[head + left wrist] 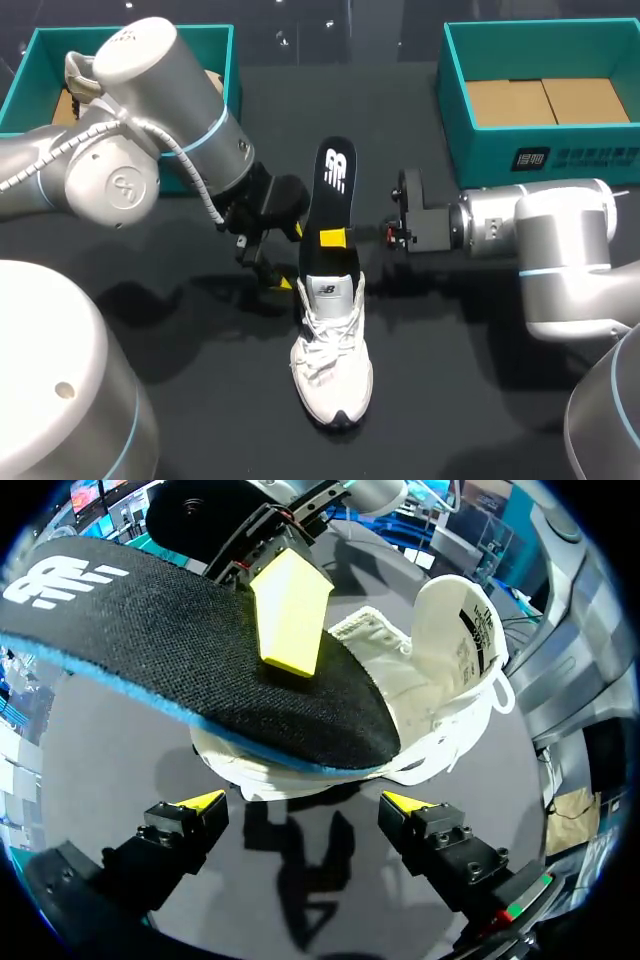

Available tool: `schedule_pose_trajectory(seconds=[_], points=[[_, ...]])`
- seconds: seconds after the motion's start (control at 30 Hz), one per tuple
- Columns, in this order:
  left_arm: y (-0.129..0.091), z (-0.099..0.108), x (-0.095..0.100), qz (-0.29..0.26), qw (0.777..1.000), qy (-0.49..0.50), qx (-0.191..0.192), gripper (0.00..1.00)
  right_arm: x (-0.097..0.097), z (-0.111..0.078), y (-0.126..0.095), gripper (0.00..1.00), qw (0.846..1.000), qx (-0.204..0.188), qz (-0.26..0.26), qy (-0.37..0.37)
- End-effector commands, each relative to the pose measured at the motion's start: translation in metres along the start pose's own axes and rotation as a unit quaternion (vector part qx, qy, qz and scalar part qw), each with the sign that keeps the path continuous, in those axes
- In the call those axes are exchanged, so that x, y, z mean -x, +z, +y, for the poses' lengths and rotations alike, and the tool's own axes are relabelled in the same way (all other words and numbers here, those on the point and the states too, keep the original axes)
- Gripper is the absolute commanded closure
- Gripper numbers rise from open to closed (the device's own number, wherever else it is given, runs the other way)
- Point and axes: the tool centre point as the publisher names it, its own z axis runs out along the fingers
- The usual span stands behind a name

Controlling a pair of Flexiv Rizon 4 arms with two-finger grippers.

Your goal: Take the shoe out of the shoebox, open the shoe tongue, remove and reinsert the insole, then place the shoe into the shoebox

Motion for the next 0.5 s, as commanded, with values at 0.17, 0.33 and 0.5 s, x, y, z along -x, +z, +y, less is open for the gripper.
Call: schedule_pose_trajectory(seconds=[0.17, 0.33, 0.5], points=[[0.0002, 0.0, 0.0002, 0.0, 1.0, 0.001, 0.001, 0.0, 0.0042, 0.0096, -0.0009, 0.93, 1.0, -0.007, -0.003, 0.007], [0.0002, 0.0, 0.0002, 0.0, 1.0, 0.001, 0.001, 0.0, 0.006, 0.0085, 0.0008, 1.0, 1.0, -0.013, -0.007, 0.012], [0.0002, 0.0, 0.0002, 0.0, 1.0, 0.001, 0.001, 0.0, 0.0068, 0.0002, 0.0013, 1.0, 1.0, -0.016, -0.01, 0.021]])
